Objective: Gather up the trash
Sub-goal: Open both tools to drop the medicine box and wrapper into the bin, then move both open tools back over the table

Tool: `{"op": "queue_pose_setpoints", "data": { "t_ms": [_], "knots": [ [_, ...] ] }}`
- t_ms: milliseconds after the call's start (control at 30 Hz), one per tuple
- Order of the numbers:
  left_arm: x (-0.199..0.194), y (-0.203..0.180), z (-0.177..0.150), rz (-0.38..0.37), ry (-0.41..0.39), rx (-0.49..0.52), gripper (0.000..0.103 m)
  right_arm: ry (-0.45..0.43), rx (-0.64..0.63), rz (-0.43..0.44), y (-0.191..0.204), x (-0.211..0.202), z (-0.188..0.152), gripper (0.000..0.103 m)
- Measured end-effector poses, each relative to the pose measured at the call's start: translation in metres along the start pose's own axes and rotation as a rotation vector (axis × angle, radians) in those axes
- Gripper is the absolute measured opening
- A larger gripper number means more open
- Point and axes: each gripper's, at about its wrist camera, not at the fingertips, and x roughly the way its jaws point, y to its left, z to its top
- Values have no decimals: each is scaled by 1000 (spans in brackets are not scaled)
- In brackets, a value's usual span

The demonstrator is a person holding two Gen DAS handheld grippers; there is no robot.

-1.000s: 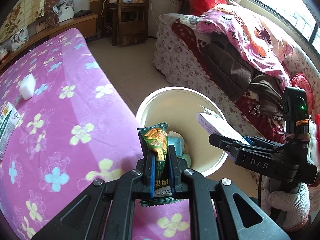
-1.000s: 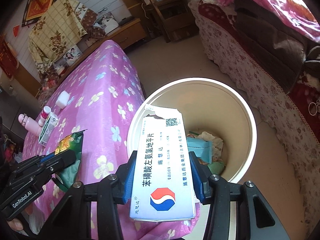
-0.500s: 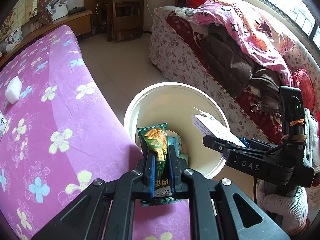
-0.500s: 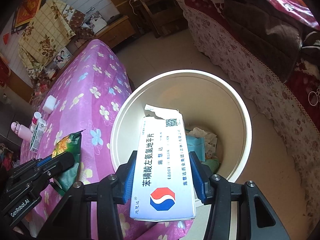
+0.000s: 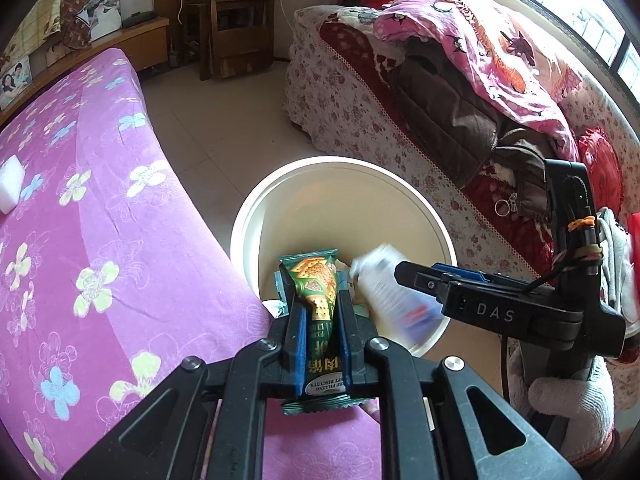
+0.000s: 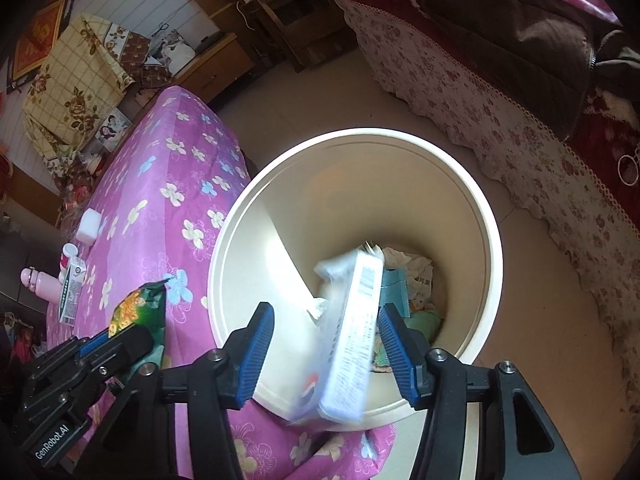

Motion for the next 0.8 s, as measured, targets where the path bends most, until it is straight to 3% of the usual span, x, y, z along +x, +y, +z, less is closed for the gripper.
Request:
{"op": "queue_pose_setpoints", "data": {
  "t_ms": [433, 800],
  "knots": [
    [-2, 5, -1, -21, 1, -23, 40, -5, 8, -1, 1, -5, -1, 62],
    [-13, 14, -4, -6, -17, -40, 40, -17, -37, 9, 18, -15, -2, 62]
  ]
}}
